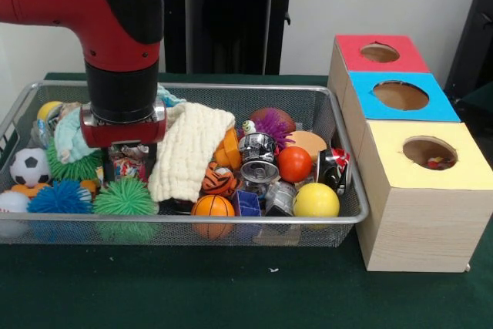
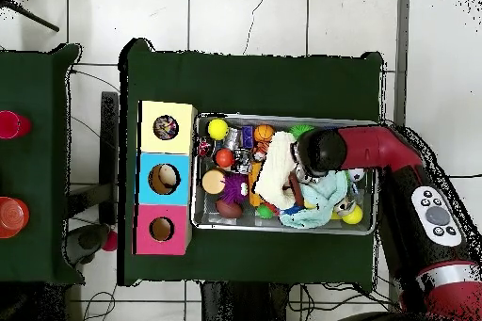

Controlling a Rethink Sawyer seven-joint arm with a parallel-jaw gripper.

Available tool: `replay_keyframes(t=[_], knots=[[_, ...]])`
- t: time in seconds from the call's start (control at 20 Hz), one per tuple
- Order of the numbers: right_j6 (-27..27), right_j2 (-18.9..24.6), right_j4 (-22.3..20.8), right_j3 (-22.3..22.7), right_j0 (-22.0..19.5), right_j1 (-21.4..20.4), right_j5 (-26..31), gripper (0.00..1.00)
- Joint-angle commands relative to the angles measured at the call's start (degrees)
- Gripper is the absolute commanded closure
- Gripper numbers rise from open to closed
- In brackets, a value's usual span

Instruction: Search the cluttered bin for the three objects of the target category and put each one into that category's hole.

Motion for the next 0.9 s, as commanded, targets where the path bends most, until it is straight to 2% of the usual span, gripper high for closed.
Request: replay_keyframes(t=[0.05, 0.15, 0.3, 0.35, 0.45, 0.55, 0.75, 0.9], knots=[[-20.22, 0.16, -5.36, -1.86, 0.35, 1.42, 5.14, 0.00], [-20.94, 0.46, -6.02, -1.62, 0.19, 1.23, 4.94, 0.00], [-18.59, 0.16, -6.93, -1.38, 0.31, 1.42, 3.27, 0.00], [-16.39, -0.63, -6.90, -2.24, 0.73, 2.67, 3.74, 0.00], [-13.99, -1.72, -6.88, -4.99, 0.93, 7.78, 4.81, 0.00], [-12.33, -2.43, -8.32, -6.31, 1.28, 10.57, 2.85, 0.00], [-7.77, -3.98, -9.39, -8.08, 2.95, 12.92, 0.68, 0.00], [-5.53, -4.54, -9.81, -7.37, 3.45, 13.77, -2.40, 0.00]])
